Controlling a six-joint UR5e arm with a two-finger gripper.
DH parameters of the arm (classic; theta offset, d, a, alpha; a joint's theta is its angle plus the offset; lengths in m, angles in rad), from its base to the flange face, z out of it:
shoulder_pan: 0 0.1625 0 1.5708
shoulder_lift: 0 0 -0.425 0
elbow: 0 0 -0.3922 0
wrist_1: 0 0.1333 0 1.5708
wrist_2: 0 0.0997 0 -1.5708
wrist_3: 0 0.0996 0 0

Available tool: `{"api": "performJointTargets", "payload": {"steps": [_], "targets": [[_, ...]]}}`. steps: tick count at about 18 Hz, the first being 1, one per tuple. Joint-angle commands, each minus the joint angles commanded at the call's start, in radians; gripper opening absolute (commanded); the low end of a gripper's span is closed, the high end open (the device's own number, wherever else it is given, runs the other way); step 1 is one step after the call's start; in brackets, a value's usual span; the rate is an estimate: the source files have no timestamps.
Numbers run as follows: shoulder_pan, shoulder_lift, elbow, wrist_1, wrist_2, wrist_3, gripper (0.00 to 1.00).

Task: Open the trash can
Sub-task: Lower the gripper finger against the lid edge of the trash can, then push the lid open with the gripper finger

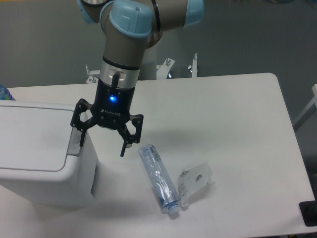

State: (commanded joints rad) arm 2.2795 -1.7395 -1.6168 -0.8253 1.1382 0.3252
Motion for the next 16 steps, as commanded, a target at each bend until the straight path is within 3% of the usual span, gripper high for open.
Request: {"api": "performJointTargets", "payload": {"steps": [16], "targets": [[-0.02, -0.006, 0.003, 0.0, 0.006, -0.015, 1.0]]}}
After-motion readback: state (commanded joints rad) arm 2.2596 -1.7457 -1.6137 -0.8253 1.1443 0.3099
